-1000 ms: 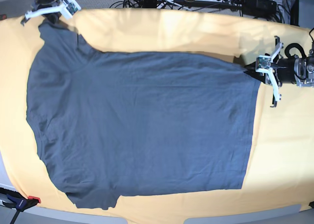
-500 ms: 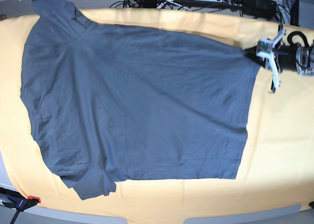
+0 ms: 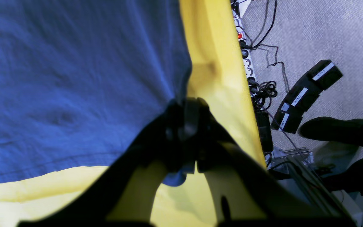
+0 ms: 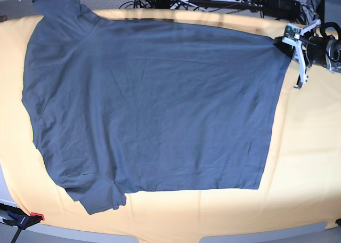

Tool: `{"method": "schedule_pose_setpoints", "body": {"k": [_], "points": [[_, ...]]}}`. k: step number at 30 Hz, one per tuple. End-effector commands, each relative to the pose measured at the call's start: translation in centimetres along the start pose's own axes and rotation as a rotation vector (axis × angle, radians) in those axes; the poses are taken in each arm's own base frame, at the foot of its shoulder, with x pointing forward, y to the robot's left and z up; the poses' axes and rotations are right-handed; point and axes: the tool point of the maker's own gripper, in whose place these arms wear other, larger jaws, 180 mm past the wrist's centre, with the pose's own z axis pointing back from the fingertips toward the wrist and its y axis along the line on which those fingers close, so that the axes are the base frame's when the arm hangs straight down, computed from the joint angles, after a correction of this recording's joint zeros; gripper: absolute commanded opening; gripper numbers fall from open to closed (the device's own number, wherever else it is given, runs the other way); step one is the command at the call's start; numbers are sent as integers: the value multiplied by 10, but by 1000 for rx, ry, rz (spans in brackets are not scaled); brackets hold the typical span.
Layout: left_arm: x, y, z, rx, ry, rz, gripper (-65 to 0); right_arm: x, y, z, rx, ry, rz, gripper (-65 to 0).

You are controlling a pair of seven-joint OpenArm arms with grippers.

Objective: Fold the T-shirt properly
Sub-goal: 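Lift the grasped shoulder corners and pull them apart to stretch the shirt, then lower the shirt edge and adjust the right gripper's grip on the shoulder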

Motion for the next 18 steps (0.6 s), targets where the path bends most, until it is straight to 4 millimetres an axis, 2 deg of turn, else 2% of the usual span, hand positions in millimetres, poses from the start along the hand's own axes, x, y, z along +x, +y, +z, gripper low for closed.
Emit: {"method": "schedule_pose_setpoints", "body": {"k": [1, 5, 9, 11, 14, 18], "points": [[2, 6, 5, 16, -2, -11, -650, 7, -11, 4, -50, -39, 9, -650], [7, 13, -1, 43, -22, -19, -650, 27, -30, 4, -141, -146, -34, -650], [12, 22, -19, 89, -27, -13, -650, 63, -71, -9, -275, -259, -75, -650], [13, 26, -27, 106, -21, -6, -650, 79, -85, -15, -290, -312, -106, -650], [1, 44, -34, 207, 60, 18, -650, 99, -99, -23, -279, -380, -146, -650], [-16, 87, -26, 462, 164, 67, -650, 120, -127, -26, -296, -470, -202, -650]]}}
